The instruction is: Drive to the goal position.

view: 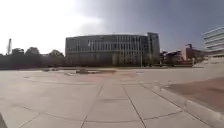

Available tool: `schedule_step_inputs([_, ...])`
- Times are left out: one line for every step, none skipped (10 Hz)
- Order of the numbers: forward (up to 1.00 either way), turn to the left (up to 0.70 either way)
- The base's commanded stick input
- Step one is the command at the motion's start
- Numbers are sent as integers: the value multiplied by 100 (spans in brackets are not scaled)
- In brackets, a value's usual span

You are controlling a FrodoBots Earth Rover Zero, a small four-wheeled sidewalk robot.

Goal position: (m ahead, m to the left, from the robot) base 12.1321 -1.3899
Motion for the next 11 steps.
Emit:
schedule_step_inputs([70,0])
schedule_step_inputs([70,0])
schedule_step_inputs([70,0])
schedule_step_inputs([70,0])
schedule_step_inputs([70,0])
schedule_step_inputs([70,0])
schedule_step_inputs([70,0])
schedule_step_inputs([70,0])
schedule_step_inputs([70,0])
schedule_step_inputs([70,0])
schedule_step_inputs([70,0])
